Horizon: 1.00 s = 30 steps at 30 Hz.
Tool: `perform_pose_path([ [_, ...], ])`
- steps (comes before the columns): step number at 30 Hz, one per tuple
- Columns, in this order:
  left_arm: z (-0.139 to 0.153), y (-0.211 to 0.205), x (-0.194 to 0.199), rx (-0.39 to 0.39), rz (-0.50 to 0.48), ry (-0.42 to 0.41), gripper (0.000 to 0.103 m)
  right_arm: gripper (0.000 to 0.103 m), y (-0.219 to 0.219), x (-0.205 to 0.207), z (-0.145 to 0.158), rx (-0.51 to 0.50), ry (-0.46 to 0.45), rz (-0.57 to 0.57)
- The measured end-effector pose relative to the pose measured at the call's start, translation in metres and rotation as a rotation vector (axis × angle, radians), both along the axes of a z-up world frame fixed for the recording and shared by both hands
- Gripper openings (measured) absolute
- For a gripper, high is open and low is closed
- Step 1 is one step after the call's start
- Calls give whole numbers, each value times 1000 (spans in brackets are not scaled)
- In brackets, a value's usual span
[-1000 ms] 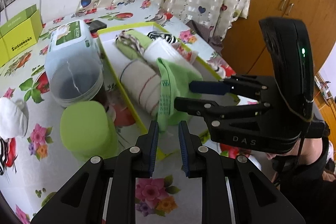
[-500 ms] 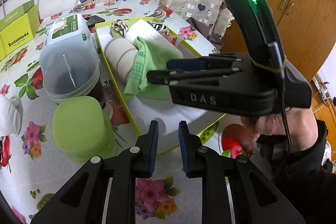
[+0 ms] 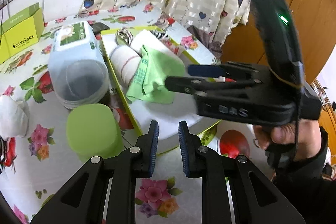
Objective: Organize soft objects
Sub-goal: 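Lower the light green cloth into the tray and open the left tool, then withdraw both tools from the tray back over the table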
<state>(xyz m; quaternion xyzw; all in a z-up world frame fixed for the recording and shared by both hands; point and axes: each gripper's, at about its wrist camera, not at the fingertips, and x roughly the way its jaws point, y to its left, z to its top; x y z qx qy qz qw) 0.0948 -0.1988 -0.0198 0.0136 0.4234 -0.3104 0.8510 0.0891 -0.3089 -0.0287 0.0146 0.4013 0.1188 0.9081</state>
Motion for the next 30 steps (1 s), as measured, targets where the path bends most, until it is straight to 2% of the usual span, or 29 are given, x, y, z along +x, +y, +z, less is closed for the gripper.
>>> perform_pose_path([
  [8,27,16,-15,-38,17,-66,21,61,-2,-37,25,-9,-63,-49],
  [17,47,46,-30,-65,71,-114,21,63,20,-57,44,-25,-95,-22],
  [30,53,102,-30,-59,208,-130,21,63,58,-62,60,-41,-120,39],
])
